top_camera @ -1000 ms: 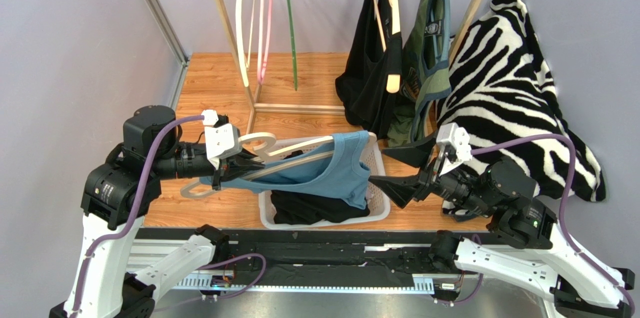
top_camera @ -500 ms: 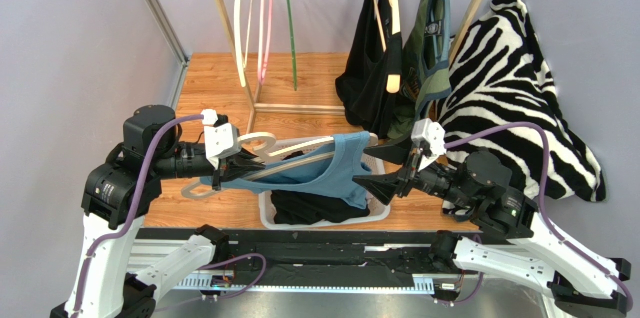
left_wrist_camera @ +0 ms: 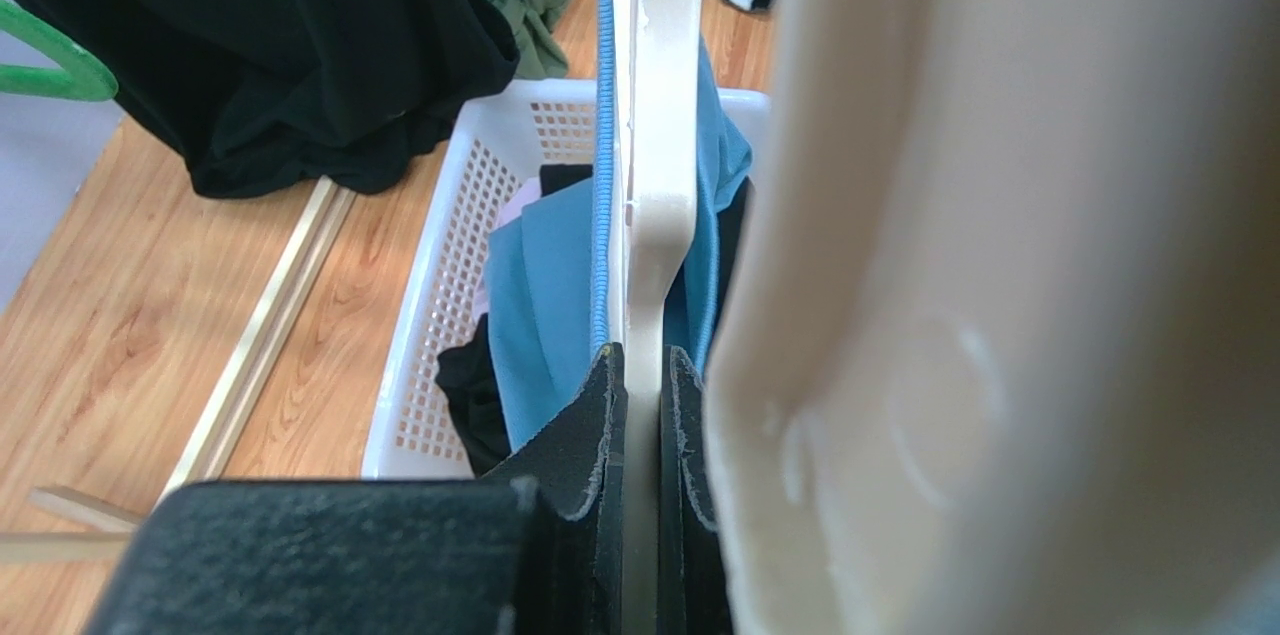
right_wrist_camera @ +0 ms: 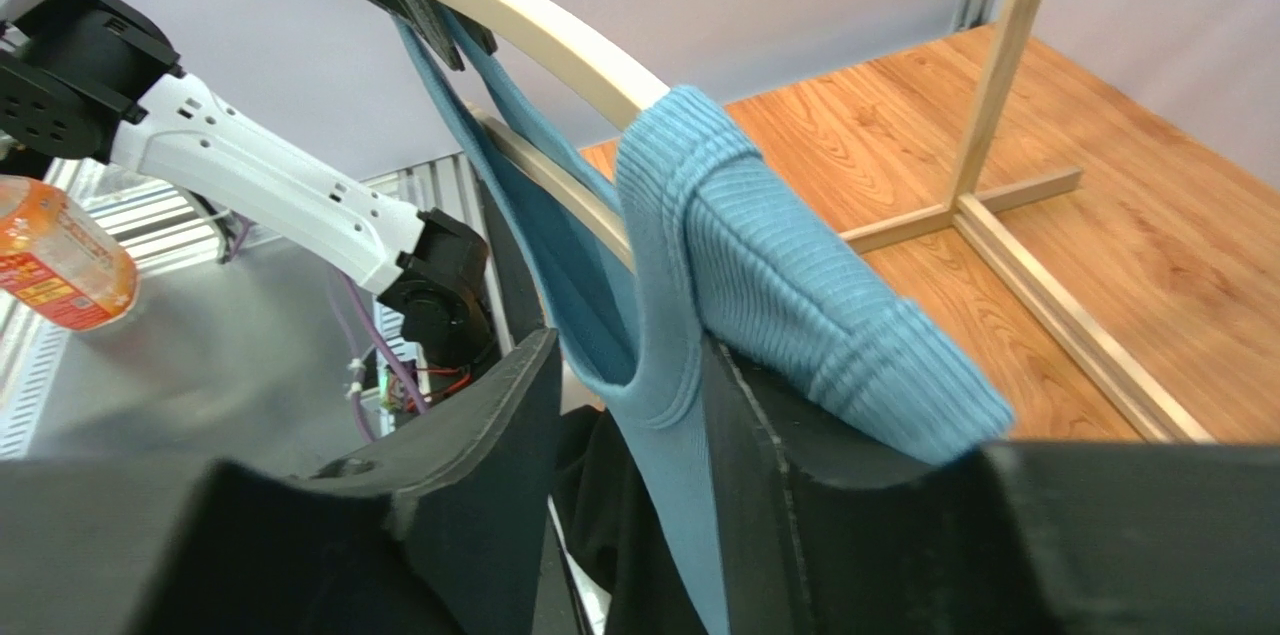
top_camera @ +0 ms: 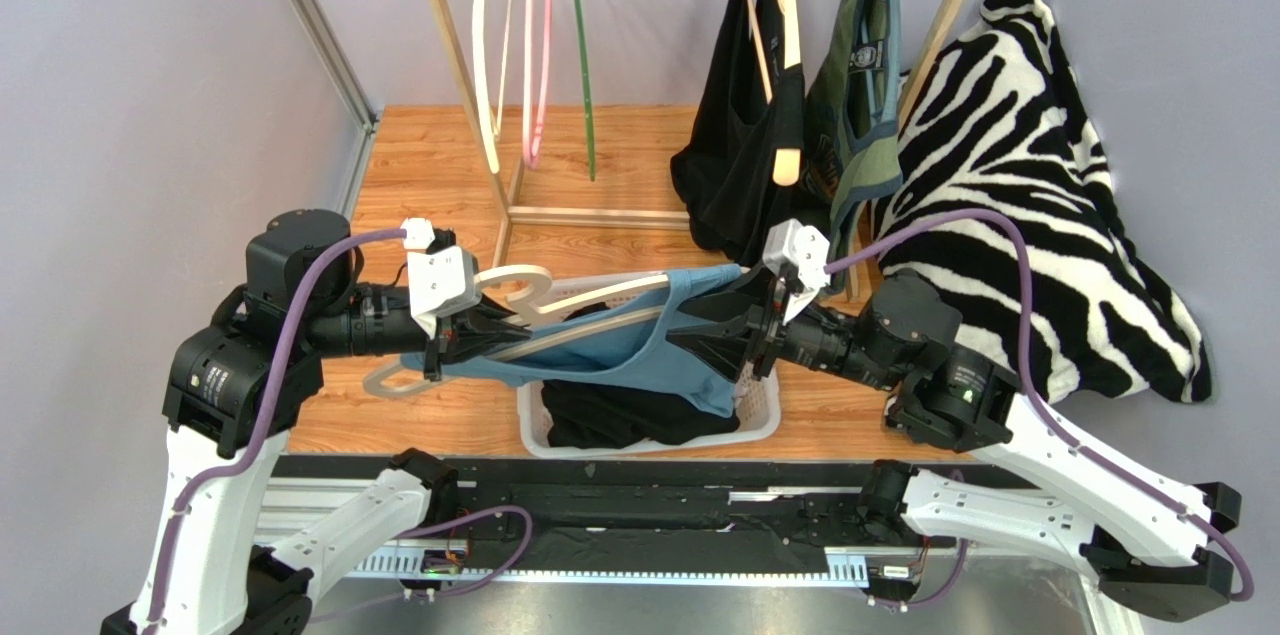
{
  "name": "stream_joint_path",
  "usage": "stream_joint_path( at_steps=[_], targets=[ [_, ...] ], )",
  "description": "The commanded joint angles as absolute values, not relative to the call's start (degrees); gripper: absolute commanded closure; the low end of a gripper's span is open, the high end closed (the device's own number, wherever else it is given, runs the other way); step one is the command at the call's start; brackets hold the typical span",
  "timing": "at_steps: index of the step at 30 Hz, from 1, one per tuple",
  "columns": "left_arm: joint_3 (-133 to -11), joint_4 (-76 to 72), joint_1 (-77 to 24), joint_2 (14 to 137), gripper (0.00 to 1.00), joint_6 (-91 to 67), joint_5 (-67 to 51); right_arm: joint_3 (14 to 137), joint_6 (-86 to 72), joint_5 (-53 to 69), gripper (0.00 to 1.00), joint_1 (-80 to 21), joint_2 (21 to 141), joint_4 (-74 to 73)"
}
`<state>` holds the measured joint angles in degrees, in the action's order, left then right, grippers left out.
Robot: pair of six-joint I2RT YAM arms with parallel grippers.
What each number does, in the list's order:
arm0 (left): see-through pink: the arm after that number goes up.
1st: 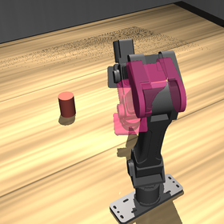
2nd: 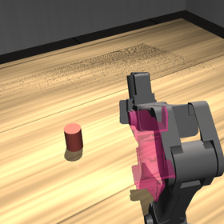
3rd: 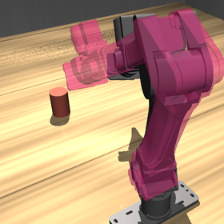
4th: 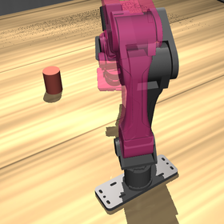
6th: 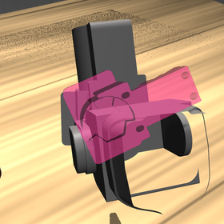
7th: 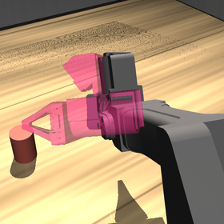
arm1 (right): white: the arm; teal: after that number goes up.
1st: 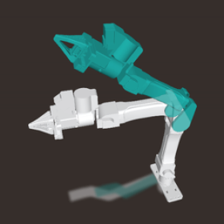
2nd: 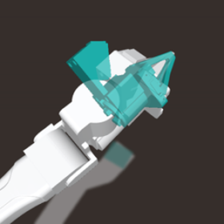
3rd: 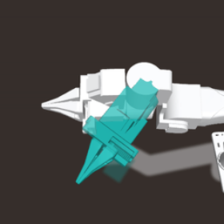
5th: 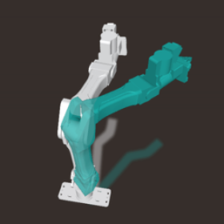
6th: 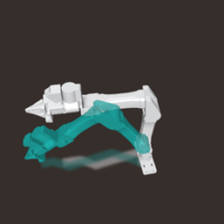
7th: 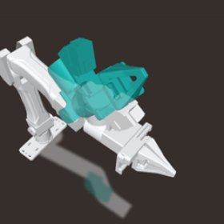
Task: Remove the tank top from the hanger
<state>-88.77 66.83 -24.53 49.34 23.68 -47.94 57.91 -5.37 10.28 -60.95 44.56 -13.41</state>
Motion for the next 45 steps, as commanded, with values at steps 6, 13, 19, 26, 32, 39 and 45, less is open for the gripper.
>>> stream_joint_path(
  at_steps=[6,13,19,26,32,39,45],
  targets=[
    [-89.91,63.99,-23.91,48.34,0.98,23.11,-49.92,64.42,-7.74,12.05,0.46,-61.17,47.03,-13.69],
    [-89.73,64.16,-23.82,48.34,0.98,23.29,-50.19,60.03,-7.38,4.58,0.27,-61.17,37.89,-15.47],
    [-90.53,64.16,-23.82,48.69,0.98,22.94,-50.27,59.24,-7.65,4.31,0.27,-61.17,37.88,-16.08],
    [-91.14,64.16,-23.38,48.52,0.98,22.5,-50.98,60.38,-10.36,4.66,0.22,-59.86,39.81,-18.27],
    [-91.14,64.16,-23.29,48.08,0.98,22.59,-51.07,60.56,-13.36,5.1,0.14,-57.48,39.9,-19.6],
    [-90.09,64.51,-23.2,47.29,0.98,23.12,-51.06,59.24,-14.24,4.22,0.13,-57.13,37.97,-20.74],
    [-90.53,64.51,-23.29,47.64,0.97,23.12,-51.5,60.64,-14.24,6.85,0.16,-57.13,40.95,-18.55]
  ],
)
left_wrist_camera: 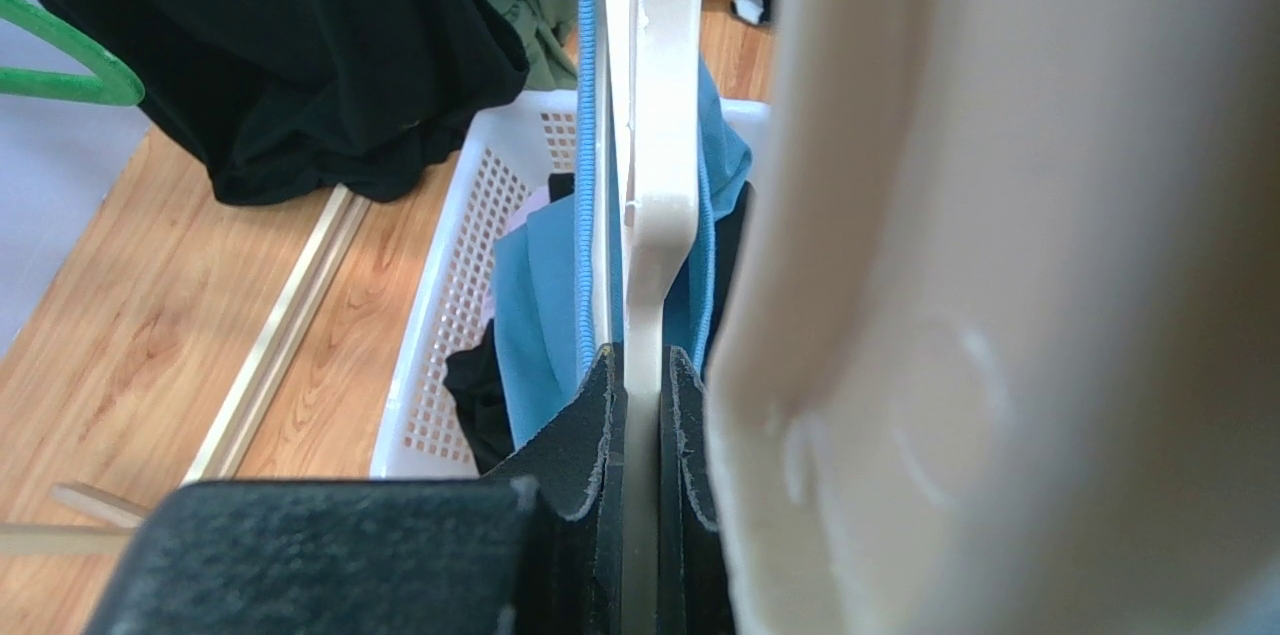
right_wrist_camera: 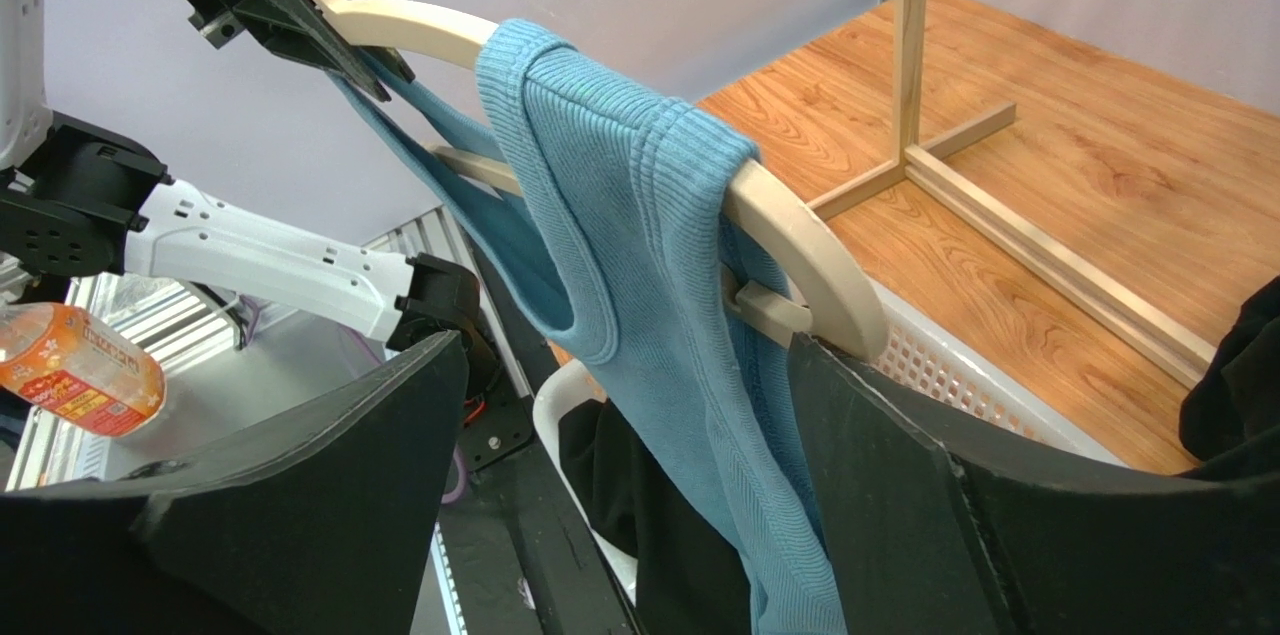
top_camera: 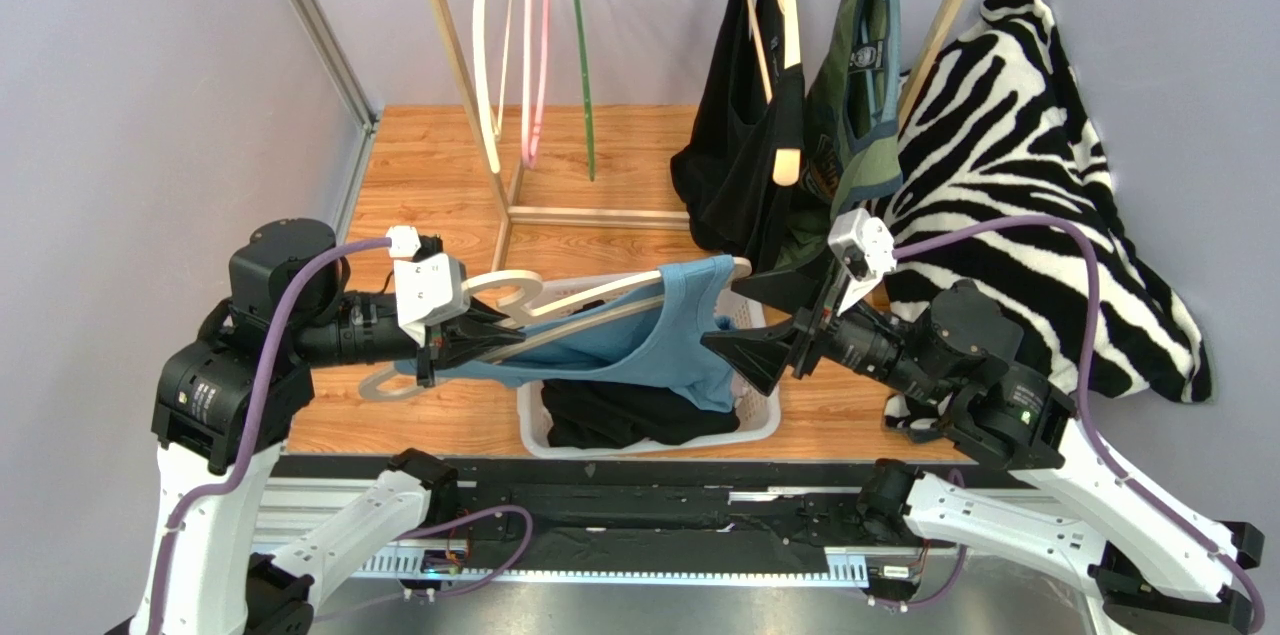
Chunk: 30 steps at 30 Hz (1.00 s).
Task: Remove the tank top from the hanger
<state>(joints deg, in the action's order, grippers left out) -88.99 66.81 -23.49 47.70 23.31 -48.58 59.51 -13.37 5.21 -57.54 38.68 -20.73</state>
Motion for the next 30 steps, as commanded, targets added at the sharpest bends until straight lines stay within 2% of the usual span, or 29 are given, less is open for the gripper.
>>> stream_joint_path(
  at_steps=[1,6,9,10,12,13,15,20,25,26,30],
  targets=[
    [-90.44,64.6,-23.29,47.55,0.97,23.03,-51.59,60.91,-14.24,7.55,0.17,-57.13,42.35,-17.94],
    [-90.26,64.42,-23.2,47.46,0.97,22.94,-51.59,62.75,-15.2,11.68,0.27,-57.13,46.4,-13.81],
    [-90.0,64.51,-23.29,47.37,0.97,23.03,-51.5,63.54,-16.52,14.23,0.42,-57.22,47.72,-12.22],
    [-90.0,64.51,-23.29,47.29,0.96,23.11,-51.5,63.63,-16.87,14.76,0.56,-57.13,47.81,-11.78],
    [-89.65,64.51,-23.2,47.29,0.96,23.11,-51.42,63.98,-17.49,16.25,0.72,-57.13,47.64,-11.86],
    [-89.56,64.51,-23.29,47.29,0.96,23.29,-51.24,64.33,-17.58,16.69,0.88,-57.22,47.38,-12.3],
    [-89.04,64.51,-23.29,47.2,0.96,23.38,-50.98,64.69,-17.67,17.66,1.0,-57.13,46.06,-12.74],
    [-87.54,64.34,-23.2,47.11,0.95,24.17,-48.52,67.75,-15.91,14.96,1.0,-57.22,42.55,-14.85],
    [-87.19,64.42,-23.2,46.76,0.95,24.26,-47.46,71.18,-11.88,0.11,1.0,-57.13,42.53,-19.49],
    [-87.36,64.6,-23.2,46.58,0.95,24.34,-47.29,72.24,-11.43,-5.92,1.0,-56.78,42.89,-20.38],
    [-87.98,65.3,-23.12,46.14,0.95,24.43,-47.29,73.73,-10.55,-15.61,1.0,-54.41,45.61,-24.86]
  ],
)
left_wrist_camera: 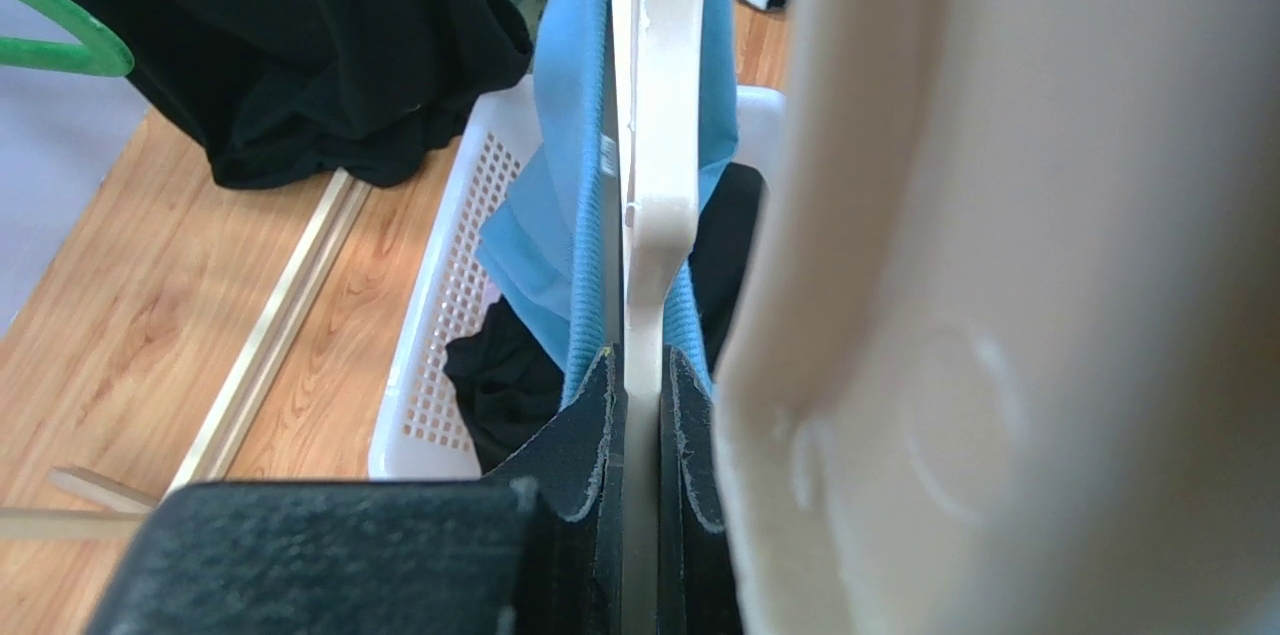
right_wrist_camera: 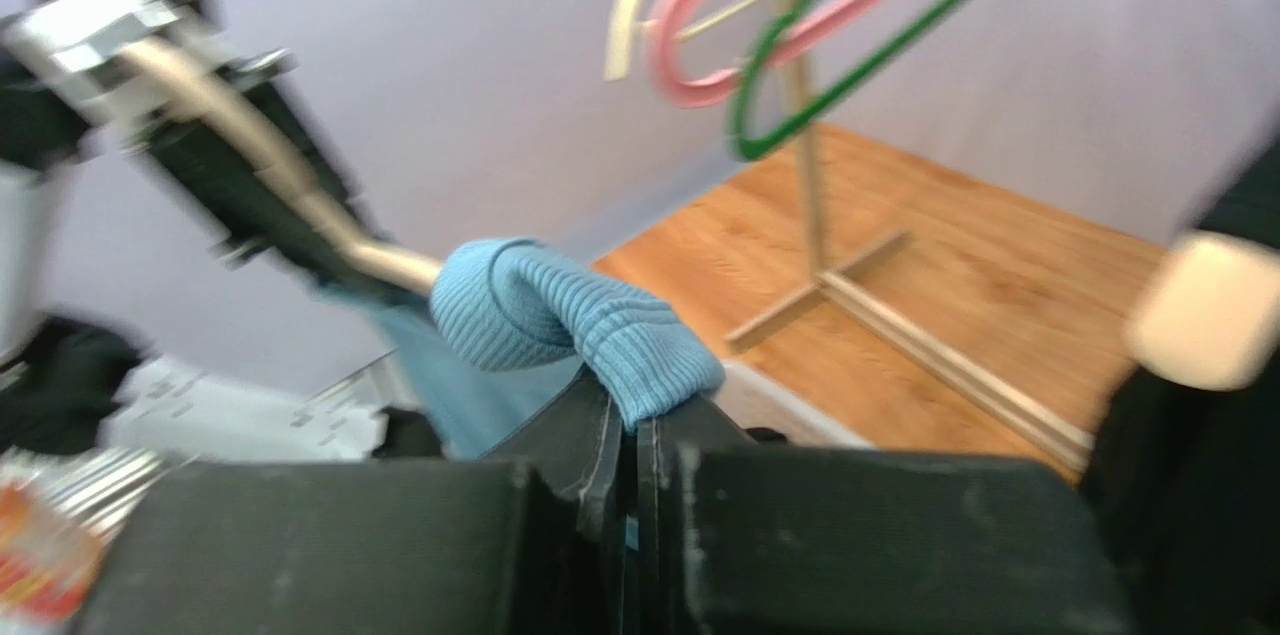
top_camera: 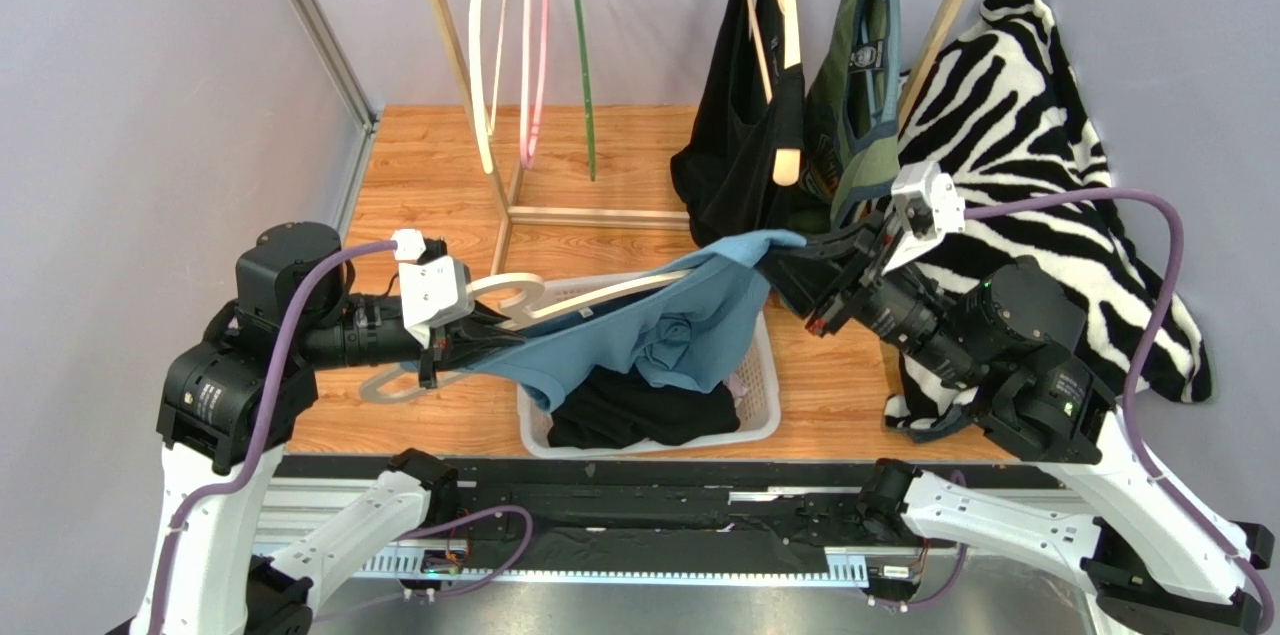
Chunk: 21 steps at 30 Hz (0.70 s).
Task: Remove the tank top from the hanger
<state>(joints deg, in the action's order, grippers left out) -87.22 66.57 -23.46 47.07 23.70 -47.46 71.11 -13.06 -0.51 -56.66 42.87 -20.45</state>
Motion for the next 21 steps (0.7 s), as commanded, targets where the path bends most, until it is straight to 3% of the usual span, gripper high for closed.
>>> stream_joint_path(
  at_steps=[1,11,18,20,21],
  targets=[
    [-88.24,65.39,-23.03,46.06,0.95,24.61,-47.11,74.0,-10.89,-16.34,1.0,-53.36,46.14,-27.83],
    [-91.32,66.71,-22.76,46.23,0.96,25.05,-47.02,64.96,-14.5,-7.23,1.0,-39.47,44.3,-35.77],
    [-92.02,65.83,-22.76,47.9,0.96,25.05,-47.46,59.85,-12.75,3.42,1.0,-38.85,40.43,-36.12],
    [-93.07,65.48,-22.68,49.21,0.96,24.96,-48.07,61.6,-11.52,4.39,0.96,-38.85,41.65,-37.52],
    [-93.51,65.39,-22.68,49.57,0.96,24.7,-48.51,62.39,-10.82,4.92,0.83,-38.76,42.1,-39.27]
  ],
)
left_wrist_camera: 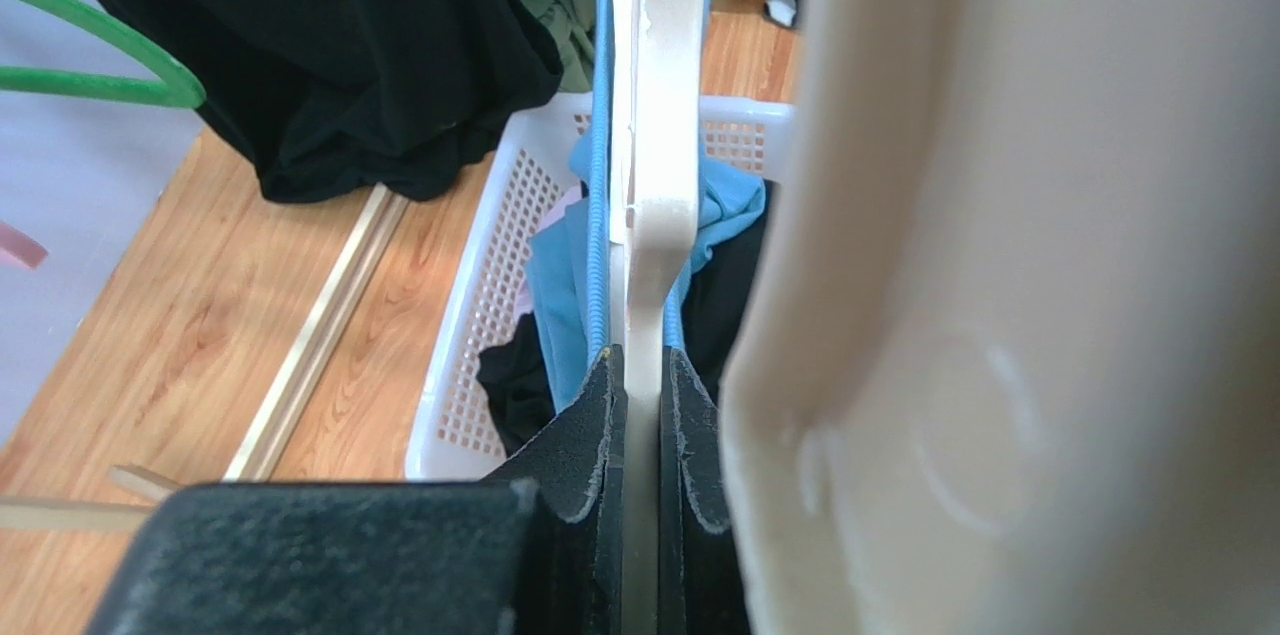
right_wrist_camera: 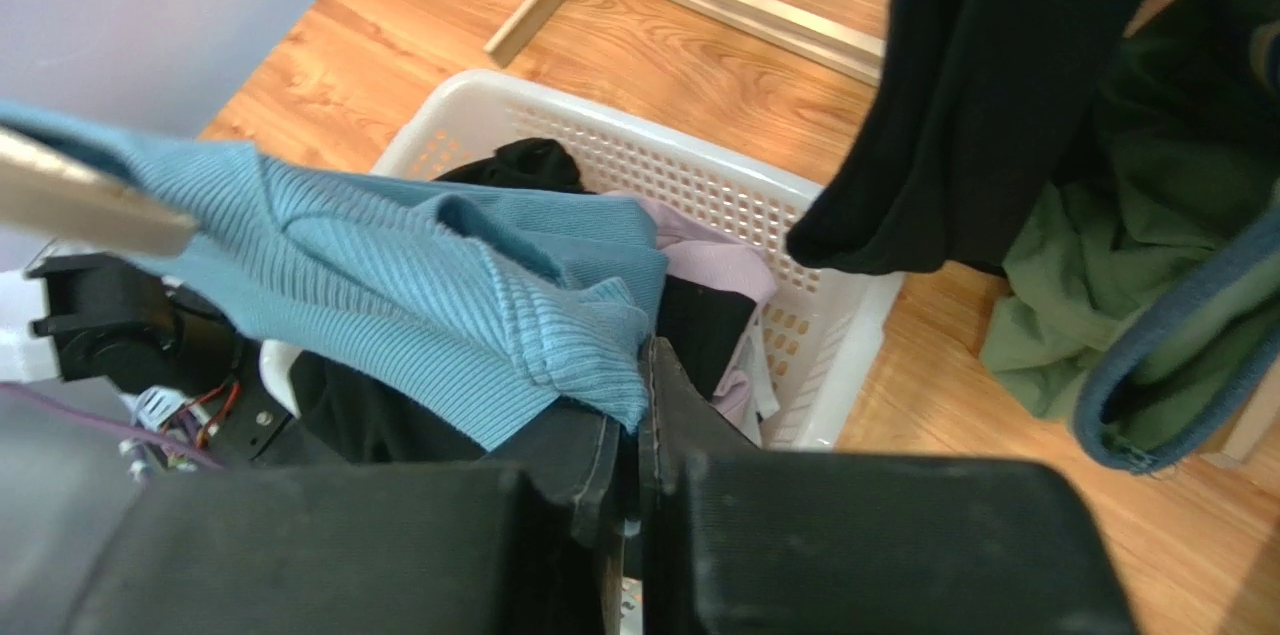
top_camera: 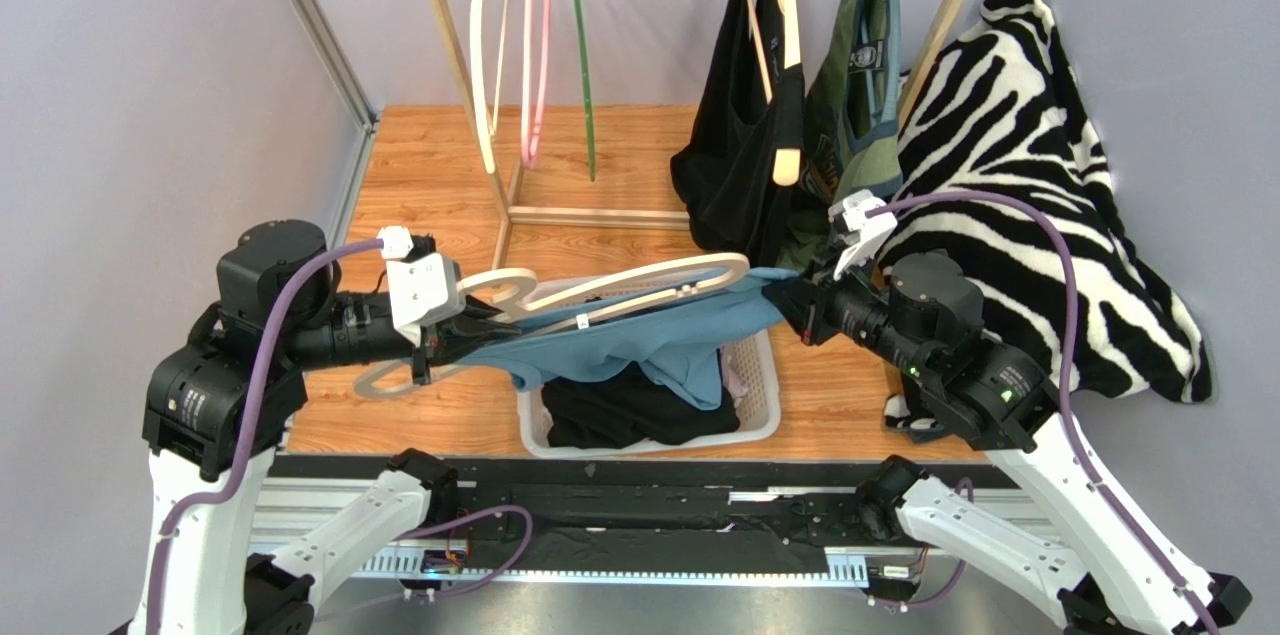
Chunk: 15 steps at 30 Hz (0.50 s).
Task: Remove the tank top from the hanger
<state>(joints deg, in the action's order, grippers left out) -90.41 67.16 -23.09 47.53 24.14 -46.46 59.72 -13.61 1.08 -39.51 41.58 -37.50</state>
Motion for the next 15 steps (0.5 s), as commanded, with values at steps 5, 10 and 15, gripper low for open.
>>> stream_joint_path(
  at_steps=[5,10,15],
  targets=[
    [-95.18,64.51,-22.68,52.2,0.96,24.17,-49.22,66.97,-6.08,10.09,0.34,-38.93,41.41,-41.75],
    [-94.22,63.11,-22.68,54.05,0.96,23.12,-47.81,73.37,-0.18,11.69,0.18,-38.94,38.68,-46.49],
    [-93.34,63.11,-22.85,54.67,0.94,22.5,-50.79,76.81,-0.61,17.31,0.15,-38.94,39.37,-42.47]
  ],
)
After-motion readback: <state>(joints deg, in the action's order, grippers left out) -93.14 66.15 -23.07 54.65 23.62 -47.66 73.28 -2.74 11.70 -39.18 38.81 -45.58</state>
